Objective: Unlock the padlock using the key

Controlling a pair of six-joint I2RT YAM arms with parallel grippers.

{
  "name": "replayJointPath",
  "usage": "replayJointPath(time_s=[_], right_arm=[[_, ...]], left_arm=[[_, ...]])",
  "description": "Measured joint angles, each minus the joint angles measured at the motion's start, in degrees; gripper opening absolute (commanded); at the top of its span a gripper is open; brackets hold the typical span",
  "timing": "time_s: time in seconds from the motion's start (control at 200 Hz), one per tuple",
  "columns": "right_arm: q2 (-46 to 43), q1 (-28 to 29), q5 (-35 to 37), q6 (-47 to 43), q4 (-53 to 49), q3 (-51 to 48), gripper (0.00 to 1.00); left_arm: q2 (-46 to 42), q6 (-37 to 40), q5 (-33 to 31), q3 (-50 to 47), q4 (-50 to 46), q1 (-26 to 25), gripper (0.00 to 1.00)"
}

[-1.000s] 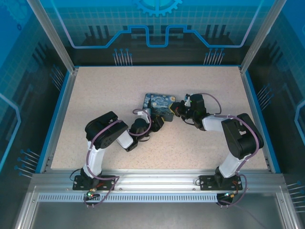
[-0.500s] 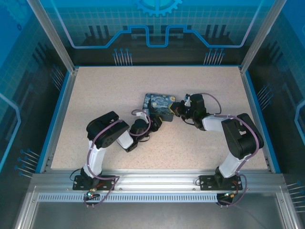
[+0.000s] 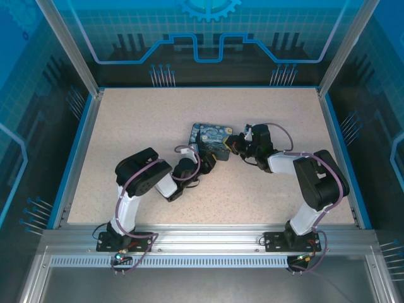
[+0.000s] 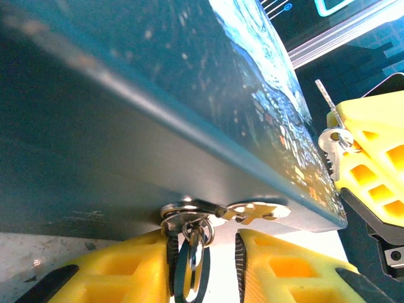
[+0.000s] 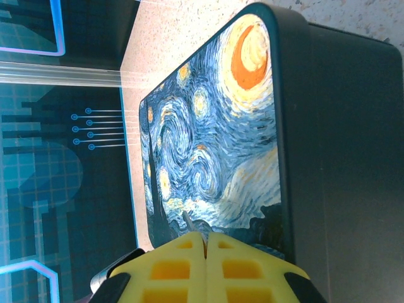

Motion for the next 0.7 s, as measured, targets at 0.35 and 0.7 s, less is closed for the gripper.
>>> replayJointPath(time_s=[0.35, 0.7], right_arm=[[0.0, 0.1, 0.1, 0.0, 0.0, 0.0, 0.00], [0.0, 0.1, 0.0, 0.0, 0.2, 0.0, 0.00]], left_arm=[[-2.1, 1.9, -4.2, 1.3, -7.4, -1.2, 0.21], [-4.0, 3.6, -6.6, 2.6, -13.2, -1.9, 0.11]])
